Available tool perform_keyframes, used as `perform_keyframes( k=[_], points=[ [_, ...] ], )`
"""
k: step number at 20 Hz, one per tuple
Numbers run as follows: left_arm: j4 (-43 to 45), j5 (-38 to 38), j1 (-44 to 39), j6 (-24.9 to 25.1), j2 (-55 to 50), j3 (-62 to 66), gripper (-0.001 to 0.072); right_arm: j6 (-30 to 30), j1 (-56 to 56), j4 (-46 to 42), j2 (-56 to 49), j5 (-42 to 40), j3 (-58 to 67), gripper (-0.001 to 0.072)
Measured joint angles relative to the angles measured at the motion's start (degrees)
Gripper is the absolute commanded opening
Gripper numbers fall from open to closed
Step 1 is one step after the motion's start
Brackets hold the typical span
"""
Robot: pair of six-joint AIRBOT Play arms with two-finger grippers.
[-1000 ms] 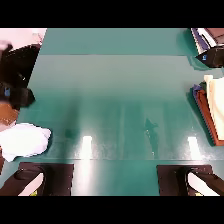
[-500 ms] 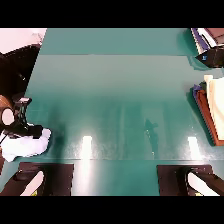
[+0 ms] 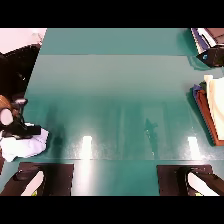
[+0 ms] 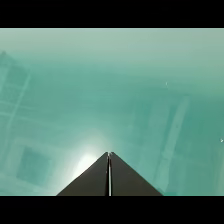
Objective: Fold the shirts.
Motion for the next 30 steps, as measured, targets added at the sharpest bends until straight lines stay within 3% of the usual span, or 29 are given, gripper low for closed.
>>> perform_keyframes(
  k=[5,9,16,17,18,19,24,30],
  points=[
    [-6.0,-2.4,-1.7,2.6,0.7,25.1,0.0024,0.0,0.0,0.4,3.6,-5.1,0.0,0.0017],
    [-14.1,-0.9,-10.3,5.4,-0.2,42.4,0.0023,0.0,0.0,0.5,6.3,-8.8,0.0,0.0017],
    [-17.1,1.7,-30.1,6.5,-14.0,52.7,0.0028,0.0,0.0,0.5,7.3,-11.8,0.0,0.0017],
    [-17.3,2.1,-33.0,6.7,-16.9,53.1,0.0168,0.0,0.0,0.5,7.4,-12.0,0.0,0.0017],
    [-17.6,2.9,-36.1,7.0,-20.2,53.4,0.0476,0.0,0.0,0.5,7.4,-12.2,0.0,0.0017],
    [-18.1,4.5,-38.9,7.4,-23.5,53.6,0.0561,0.0,0.0,0.5,7.4,-12.2,0.0,0.0017],
    [-18.4,12.0,-43.3,8.5,-34.3,54.0,0.0552,0.0,0.0,0.5,7.4,-12.5,0.0,0.0017],
    [-19.6,12.3,-29.1,7.6,-39.5,50.2,0.0552,0.0,0.0,0.4,7.3,-12.3,0.0,0.0017]
  ],
)
